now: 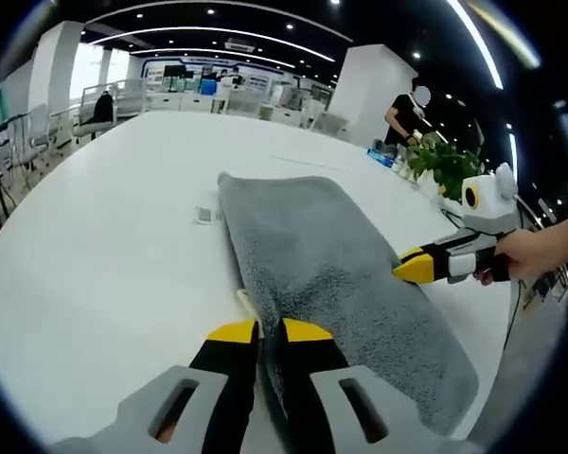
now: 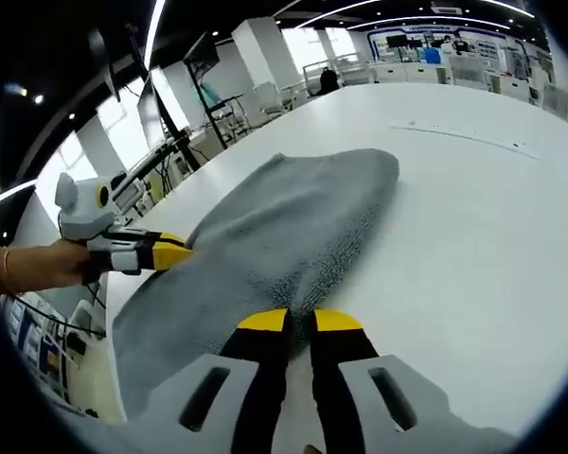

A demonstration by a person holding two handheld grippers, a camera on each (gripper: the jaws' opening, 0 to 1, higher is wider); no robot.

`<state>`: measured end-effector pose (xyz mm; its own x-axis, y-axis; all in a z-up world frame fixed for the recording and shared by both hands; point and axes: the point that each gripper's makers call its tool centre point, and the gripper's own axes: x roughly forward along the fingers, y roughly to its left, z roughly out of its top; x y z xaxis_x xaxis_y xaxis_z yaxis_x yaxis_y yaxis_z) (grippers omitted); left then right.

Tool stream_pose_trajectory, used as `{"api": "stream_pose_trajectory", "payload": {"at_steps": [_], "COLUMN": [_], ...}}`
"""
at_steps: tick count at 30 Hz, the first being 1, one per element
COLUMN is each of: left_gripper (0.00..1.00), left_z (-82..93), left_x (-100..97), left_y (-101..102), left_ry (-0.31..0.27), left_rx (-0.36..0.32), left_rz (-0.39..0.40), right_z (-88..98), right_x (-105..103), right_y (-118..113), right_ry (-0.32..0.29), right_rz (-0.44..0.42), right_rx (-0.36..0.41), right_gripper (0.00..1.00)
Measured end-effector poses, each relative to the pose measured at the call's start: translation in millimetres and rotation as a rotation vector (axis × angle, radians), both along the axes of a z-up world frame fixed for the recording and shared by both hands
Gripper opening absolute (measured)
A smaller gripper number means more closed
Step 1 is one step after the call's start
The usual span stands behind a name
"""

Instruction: Fold the towel on the table until its edges align and the towel forms a compact rectangular stack.

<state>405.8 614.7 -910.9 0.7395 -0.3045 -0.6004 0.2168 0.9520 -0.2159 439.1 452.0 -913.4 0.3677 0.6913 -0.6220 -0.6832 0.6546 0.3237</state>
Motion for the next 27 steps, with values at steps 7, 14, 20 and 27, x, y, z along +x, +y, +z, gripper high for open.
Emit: {"api": "stream_pose_trajectory", "payload": {"at_steps": [7, 14, 20, 27], "left_gripper": [0.09, 0.08, 0.08, 0.08], "left_z": [-0.3, -0.2, -0.3, -0.9], "left_x": [2.6, 4.9, 9.2, 11.5], "left_y": [-12, -42, -83, -138], "left_ry": [0.010, 0.011, 0.011, 0.009], "left_rx": [0.057, 0.061, 0.061, 0.056], "left_rz": [-0.056, -0.102, -0.167, -0.263], "right_z": [-1.8, -1.1, 2.2, 1.1], "right_x": [-2, -5, -8, -5], "right_y": [-6, -30, -72, -127], "right_ry": [-0.003, -0.004, -0.010, -0.018], "right_rz": [-0.012, -0.033, -0.075, -0.127], "right_rx": [0.001, -0.005, -0.019, -0.057], "right_gripper": [0.06, 0.06, 0.06, 0.06]}}
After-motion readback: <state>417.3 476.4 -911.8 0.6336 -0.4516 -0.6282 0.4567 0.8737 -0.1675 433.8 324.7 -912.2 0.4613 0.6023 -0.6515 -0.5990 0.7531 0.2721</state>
